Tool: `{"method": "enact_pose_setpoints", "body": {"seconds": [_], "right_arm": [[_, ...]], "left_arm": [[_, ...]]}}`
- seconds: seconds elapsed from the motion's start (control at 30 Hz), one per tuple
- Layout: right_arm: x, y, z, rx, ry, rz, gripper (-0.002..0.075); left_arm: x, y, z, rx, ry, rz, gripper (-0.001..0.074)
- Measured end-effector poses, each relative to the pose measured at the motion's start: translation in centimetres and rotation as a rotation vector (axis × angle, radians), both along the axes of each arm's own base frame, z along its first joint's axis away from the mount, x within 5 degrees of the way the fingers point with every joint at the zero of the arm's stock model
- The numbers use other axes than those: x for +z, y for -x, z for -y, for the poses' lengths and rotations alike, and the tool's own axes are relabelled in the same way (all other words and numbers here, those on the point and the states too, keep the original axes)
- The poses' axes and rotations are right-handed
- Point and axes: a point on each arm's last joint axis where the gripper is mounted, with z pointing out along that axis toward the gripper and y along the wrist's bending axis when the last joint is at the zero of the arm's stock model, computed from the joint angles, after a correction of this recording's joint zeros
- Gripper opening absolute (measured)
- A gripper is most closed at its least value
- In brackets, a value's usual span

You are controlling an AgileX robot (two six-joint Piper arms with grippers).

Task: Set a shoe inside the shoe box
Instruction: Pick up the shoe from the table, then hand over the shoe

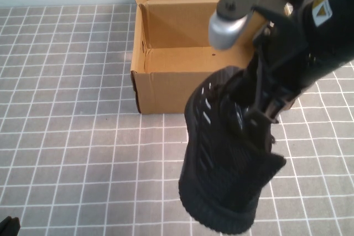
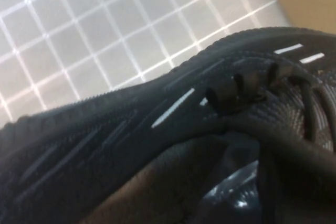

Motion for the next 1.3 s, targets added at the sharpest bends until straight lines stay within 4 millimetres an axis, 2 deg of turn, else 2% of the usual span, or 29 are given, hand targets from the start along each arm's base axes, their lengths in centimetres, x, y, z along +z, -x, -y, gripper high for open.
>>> {"method": "enact_pose_setpoints", "body": {"seconds": [0.17,0.5,0.6,0.67,0.8,0.97,1.07,1.17,1.3], "right_arm": [[1.1,-0.3,0.1,-0.099,-0.056,0.015,-0.0001],[1.3,-0.4,0.1,-0.166,-0.084,-0.013,-0.0001],[1.3,-0.4,0.0,-0.172,-0.091,-0.011,-0.0001],[1.4,-0.5,0.0,-0.175,-0.100,-0.005,-0.0001],[1.2,-1.3,-0.6,-0.206,-0.107,-0.017,-0.0001],[1.3,-3.2,-2.0,-0.220,-0.088,-0.011,-0.0001],[2.2,-4.4,-2.9,-0.221,-0.087,0.007,-0.0001],[2.6,-5.7,-3.8,-0.231,-0.083,0.025,-0.0001],[3.1,-7.3,-4.9,-0.250,-0.103,0.056,-0.0001]], "left_arm": [[0.0,0.0,0.0,0.000,0.000,0.000,-0.0001],[0.0,0.0,0.0,0.000,-0.012,0.005,-0.0001],[0.7,-0.2,-0.2,0.007,-0.056,0.094,-0.0001],[1.7,-0.4,-0.1,0.013,0.023,0.192,-0.0001],[3.2,-0.4,0.1,0.033,0.301,0.309,-0.0001],[4.3,-0.3,0.0,0.030,0.450,0.402,-0.0001],[4.9,-0.2,0.1,0.042,0.461,0.325,-0.0001],[7.1,0.0,0.1,0.060,0.425,0.196,-0.0001],[10.7,-0.6,0.3,0.058,0.283,0.022,-0.0001]]}}
